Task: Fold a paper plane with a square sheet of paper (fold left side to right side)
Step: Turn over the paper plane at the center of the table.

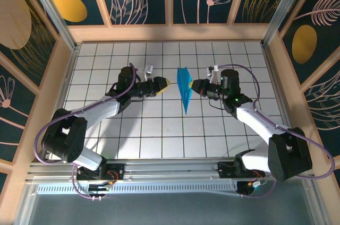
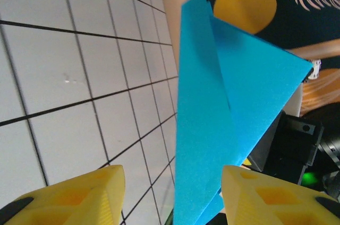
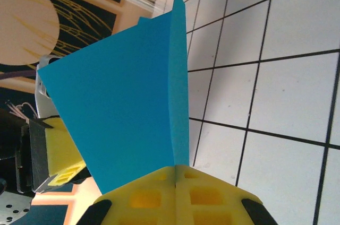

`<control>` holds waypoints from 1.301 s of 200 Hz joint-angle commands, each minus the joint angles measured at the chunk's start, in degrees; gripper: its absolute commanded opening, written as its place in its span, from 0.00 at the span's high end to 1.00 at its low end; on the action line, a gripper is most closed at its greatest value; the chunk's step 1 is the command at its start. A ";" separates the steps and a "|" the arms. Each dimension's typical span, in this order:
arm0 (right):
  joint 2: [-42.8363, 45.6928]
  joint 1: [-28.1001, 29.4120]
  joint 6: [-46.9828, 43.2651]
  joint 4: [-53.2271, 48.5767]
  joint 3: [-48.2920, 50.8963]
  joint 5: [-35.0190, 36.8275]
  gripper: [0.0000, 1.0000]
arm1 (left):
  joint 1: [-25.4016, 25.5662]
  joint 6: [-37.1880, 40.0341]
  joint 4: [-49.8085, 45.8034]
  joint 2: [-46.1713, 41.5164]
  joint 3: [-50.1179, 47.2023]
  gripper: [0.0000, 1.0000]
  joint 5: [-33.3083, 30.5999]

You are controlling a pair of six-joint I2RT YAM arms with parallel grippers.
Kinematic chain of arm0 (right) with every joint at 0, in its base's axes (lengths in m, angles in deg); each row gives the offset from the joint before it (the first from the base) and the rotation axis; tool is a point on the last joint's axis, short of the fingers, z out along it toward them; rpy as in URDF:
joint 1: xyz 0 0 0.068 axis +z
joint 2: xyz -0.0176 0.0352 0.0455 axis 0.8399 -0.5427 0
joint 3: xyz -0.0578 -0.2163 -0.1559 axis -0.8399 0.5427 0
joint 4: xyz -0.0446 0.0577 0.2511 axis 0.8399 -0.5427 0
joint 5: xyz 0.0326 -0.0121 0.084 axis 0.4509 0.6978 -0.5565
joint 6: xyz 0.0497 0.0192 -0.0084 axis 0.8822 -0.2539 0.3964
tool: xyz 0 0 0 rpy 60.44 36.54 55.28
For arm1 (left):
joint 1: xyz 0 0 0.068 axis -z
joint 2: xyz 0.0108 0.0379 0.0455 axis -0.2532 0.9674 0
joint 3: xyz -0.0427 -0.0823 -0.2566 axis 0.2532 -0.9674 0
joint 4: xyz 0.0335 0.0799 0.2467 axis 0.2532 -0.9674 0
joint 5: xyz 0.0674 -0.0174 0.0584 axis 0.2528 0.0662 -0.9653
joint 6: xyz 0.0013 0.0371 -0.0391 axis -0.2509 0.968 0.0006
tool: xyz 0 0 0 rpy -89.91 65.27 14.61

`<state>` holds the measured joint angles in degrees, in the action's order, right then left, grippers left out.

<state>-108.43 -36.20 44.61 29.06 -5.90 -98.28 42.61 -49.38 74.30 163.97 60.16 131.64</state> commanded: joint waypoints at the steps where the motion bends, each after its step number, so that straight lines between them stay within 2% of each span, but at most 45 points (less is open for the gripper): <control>1: -0.89 -0.34 0.79 3.16 0.88 -2.43 1.00 | 1.67 2.14 -0.15 1.42 3.32 0.49 1.71; 81: -1.91 0.14 -1.79 -0.61 0.44 -0.46 1.00 | 2.86 2.36 -0.73 3.01 4.51 0.47 0.25; 127: -3.35 1.11 -1.35 0.42 -0.22 -0.93 1.00 | 3.67 3.94 -2.77 4.42 5.47 0.56 -1.00; 157: -3.95 1.53 -1.36 0.63 -0.53 -0.93 1.00 | 3.76 4.71 -4.05 4.63 6.06 0.66 -1.31; 219: -5.62 1.92 -1.71 -0.47 -1.18 -0.76 1.00 | 3.87 5.40 -7.02 4.52 6.34 0.94 -3.72; 260: -5.70 1.91 -6.74 -14.03 -6.07 8.29 0.64 | 3.87 3.52 -11.84 5.36 6.73 1.00 -6.24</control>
<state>-113.93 -34.72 42.12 23.93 -7.45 -96.40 46.19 -44.61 65.75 168.06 65.47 127.12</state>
